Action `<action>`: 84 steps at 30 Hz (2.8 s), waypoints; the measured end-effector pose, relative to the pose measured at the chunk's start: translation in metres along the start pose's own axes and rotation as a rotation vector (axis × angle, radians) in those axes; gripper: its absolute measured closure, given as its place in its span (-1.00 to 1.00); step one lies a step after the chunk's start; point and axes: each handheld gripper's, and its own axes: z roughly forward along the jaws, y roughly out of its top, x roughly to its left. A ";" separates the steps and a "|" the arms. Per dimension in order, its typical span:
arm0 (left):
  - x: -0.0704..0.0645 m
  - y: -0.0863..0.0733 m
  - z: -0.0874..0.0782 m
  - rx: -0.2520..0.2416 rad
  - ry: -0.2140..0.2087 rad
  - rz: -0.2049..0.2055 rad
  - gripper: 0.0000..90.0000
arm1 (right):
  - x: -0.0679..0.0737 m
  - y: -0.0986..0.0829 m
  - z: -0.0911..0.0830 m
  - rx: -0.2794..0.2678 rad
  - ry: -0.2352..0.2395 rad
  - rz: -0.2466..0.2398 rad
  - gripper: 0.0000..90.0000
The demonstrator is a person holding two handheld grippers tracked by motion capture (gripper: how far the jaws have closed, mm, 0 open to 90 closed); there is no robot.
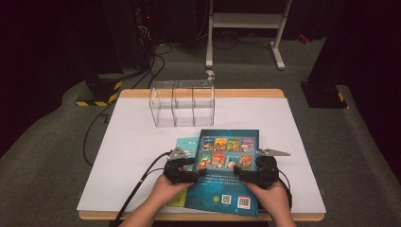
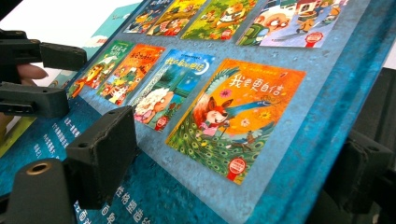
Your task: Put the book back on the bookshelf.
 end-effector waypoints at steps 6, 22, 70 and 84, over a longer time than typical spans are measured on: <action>0.000 -0.001 0.000 -0.004 -0.003 -0.002 -0.39 | 0.000 -0.002 -0.002 -0.004 0.001 0.005 -0.64; 0.003 -0.002 0.000 -0.015 -0.008 -0.030 -0.35 | -0.001 -0.001 -0.016 -0.027 0.030 0.021 -0.20; 0.027 0.003 -0.014 -0.030 -0.162 -0.210 -0.70 | 0.039 0.025 -0.028 -0.143 0.017 -0.229 -0.08; 0.052 0.001 -0.066 -0.125 0.005 -0.192 -0.48 | 0.071 0.055 0.001 -0.109 0.058 -0.246 -0.08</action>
